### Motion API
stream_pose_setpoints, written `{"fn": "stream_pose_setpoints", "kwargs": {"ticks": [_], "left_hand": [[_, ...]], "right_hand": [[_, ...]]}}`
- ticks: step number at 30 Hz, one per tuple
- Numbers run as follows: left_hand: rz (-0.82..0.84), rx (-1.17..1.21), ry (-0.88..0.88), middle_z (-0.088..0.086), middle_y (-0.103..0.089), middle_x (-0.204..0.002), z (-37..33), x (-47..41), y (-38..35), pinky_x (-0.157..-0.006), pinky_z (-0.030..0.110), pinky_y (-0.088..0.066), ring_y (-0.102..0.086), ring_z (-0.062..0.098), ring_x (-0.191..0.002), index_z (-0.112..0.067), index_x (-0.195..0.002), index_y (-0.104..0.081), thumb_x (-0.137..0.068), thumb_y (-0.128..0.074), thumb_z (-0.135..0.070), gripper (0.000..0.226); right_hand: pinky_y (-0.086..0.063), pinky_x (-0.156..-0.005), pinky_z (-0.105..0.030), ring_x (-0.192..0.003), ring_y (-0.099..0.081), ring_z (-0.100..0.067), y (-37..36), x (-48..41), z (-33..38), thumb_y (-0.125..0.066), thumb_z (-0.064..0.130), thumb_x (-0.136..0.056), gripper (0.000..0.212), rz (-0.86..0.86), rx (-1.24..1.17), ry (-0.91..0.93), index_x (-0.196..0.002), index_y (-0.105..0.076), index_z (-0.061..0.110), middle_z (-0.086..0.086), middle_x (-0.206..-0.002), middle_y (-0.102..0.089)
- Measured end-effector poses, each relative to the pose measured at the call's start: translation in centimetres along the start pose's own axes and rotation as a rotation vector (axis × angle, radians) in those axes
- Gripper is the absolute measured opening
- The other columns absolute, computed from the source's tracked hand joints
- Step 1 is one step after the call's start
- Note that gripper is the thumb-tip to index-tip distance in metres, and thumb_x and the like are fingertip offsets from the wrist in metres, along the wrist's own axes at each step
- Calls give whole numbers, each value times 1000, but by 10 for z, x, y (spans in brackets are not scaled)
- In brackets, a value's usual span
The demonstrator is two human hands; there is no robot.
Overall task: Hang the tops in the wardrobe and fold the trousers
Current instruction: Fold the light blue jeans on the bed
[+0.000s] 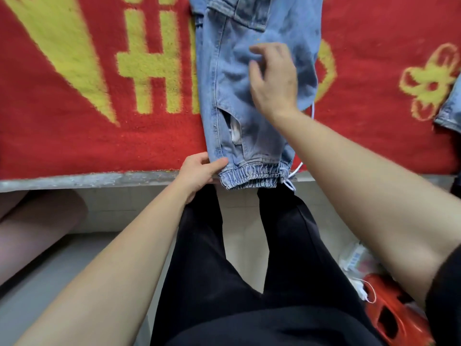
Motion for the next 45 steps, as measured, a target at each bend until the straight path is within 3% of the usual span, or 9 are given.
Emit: {"fn": "stream_pose_setpoints", "kwargs": {"ticks": [4, 8, 15, 21, 26, 29, 32, 35, 45], "left_hand": [[-186, -226, -122, 22, -65, -115, -3, 4, -15, -94, 46, -54, -65, 29, -106, -10, -102, -73, -84, -77, -24, 22], [-368, -354, -106, 12, -48, -122, -6, 7, -25, -100, 32, -45, -53, 22, -108, -16, -111, -65, -81, -78, -30, 36], [14, 300, -28, 11, -74, -106, -4, 15, -34, -73, 31, -57, -71, 23, -90, -8, -117, -64, -81, -67, 9, 39], [-161, -132, 110, 2, -70, -90, 35, 13, -28, -63, 25, -51, -65, 23, -87, -15, -100, -63, -77, -56, 21, 43], [-456, -359, 140, 14, -54, -124, 25, 13, -19, -96, 41, -48, -55, 32, -111, -7, -119, -52, -77, -63, -5, 43], [-790, -565, -219, 18, -35, -141, -42, 29, -12, -107, 46, -29, -35, 38, -129, -6, -131, -43, -76, -56, -11, 57], [-684, -946, -657, 19, -20, -158, -117, 13, -34, -112, 48, -26, -23, 36, -145, -11, -146, -36, -79, -48, -11, 68], [-483, -1342, -925, 18, -11, -163, -170, -25, -54, -117, 54, -22, -11, 34, -151, -17, -155, -29, -90, -44, -18, 66], [-386, -1545, -615, 7, -11, -165, -212, -96, -44, -118, 57, -13, -5, 24, -153, -30, -155, -24, -94, -44, -38, 65]], "right_hand": [[-30, -106, -34, -132, -44, -30, 39, 79, -73, -63, 49, -89, 67, -289, 96, -362, -141, -46, 9, -15, -139, -45], [-40, -80, -34, -98, -57, -26, 0, 139, -148, -44, 65, -96, 59, 303, -161, -802, -112, -58, 10, -1, -96, -59], [-33, -51, -15, -49, -44, 5, 19, 140, -140, -35, 54, -102, 51, -19, -391, -569, -62, -43, 24, 16, -51, -48], [-41, -94, -37, -120, -56, -37, -22, 169, -177, -42, 57, -101, 64, 586, -39, -744, -122, -59, -1, -22, -126, -62], [-44, -85, -35, -119, -59, -37, 5, 135, -174, -65, 50, -85, 64, 712, 281, -682, -130, -54, 5, -20, -131, -60], [-45, -97, -41, -120, -54, -37, 41, 85, -150, -65, 37, -85, 66, 400, 184, -486, -142, -40, 14, -15, -137, -47], [-37, -110, -42, -136, -40, -34, 72, 28, -110, -51, 34, -96, 62, 8, 217, -66, -152, -35, 12, -18, -151, -34], [-26, -120, -47, -152, -15, -37, 56, -14, -91, -40, 35, -101, 62, 61, 488, 307, -158, -25, 15, -20, -164, -13], [-19, -115, -43, -154, -10, -26, 26, -58, -124, -32, 53, -102, 61, 415, 678, 389, -158, -22, 31, -5, -167, -11]]}}
Point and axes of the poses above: each hand's wrist, its own x-axis away from the middle knuckle, its own y-axis out of the back of the hand, z = x × y, the point moved 7 cm from there along -x, towards the middle knuckle
